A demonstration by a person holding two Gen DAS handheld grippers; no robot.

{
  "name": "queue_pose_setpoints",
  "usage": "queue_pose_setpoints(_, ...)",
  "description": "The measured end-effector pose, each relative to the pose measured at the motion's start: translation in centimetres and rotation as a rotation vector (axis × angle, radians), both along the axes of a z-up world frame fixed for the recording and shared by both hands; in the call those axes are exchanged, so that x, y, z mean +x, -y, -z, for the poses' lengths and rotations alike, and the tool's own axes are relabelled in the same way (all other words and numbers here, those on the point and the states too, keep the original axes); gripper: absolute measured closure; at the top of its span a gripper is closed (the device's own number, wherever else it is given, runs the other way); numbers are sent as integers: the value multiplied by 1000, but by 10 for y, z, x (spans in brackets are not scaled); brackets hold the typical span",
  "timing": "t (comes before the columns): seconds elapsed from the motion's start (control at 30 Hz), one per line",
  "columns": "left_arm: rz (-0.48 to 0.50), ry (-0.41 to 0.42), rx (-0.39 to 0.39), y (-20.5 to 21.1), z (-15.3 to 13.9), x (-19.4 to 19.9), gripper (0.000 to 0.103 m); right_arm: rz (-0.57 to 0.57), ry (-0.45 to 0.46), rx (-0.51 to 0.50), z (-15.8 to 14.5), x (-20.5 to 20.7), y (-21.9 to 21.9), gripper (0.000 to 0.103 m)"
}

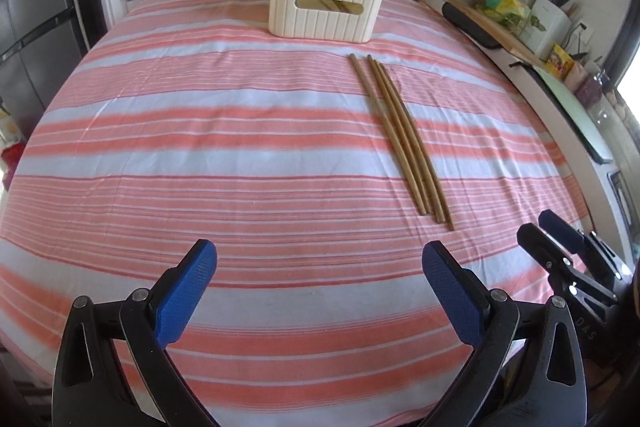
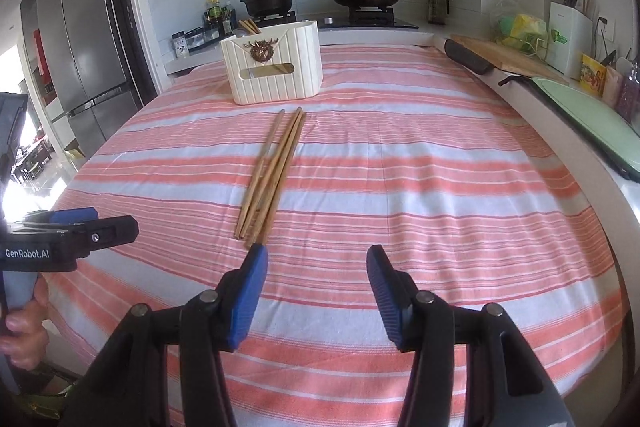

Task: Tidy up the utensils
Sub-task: 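Move both grippers back down to the remaining wooden chopsticks, then close the left gripper on one chopstick while the right gripper grasps another chopstick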

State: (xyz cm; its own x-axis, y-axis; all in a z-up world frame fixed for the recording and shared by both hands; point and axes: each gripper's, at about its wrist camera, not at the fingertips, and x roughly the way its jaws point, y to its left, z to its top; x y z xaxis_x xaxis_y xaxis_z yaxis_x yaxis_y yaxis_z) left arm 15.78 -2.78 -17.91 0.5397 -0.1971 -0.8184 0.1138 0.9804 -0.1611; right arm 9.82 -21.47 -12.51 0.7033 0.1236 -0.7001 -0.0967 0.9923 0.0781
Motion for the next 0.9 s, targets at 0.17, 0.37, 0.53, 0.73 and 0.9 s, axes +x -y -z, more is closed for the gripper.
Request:
queue_pose_setpoints(0.17, -16, -21, 5, -1, 7, 8, 1, -6, -40, 13, 8, 9, 0, 50)
queue_pose_setpoints(0.37, -19, -4, 15, 9, 3, 35, 1, 35, -91, 26, 15, 30, 6, 50)
queue_pose_setpoints(0.53, 3, 37, 19, 30, -5, 70, 1, 25, -104, 23, 14, 50, 4, 51)
queue_pose_setpoints(0.73, 14, 20, 62, 57, 11, 117, 1, 20, -98, 20, 11, 69, 4, 50)
queue_pose_setpoints(0.9, -20, -13, 108, 66, 32, 148, 1, 24, -113, 14, 15, 79, 9, 50)
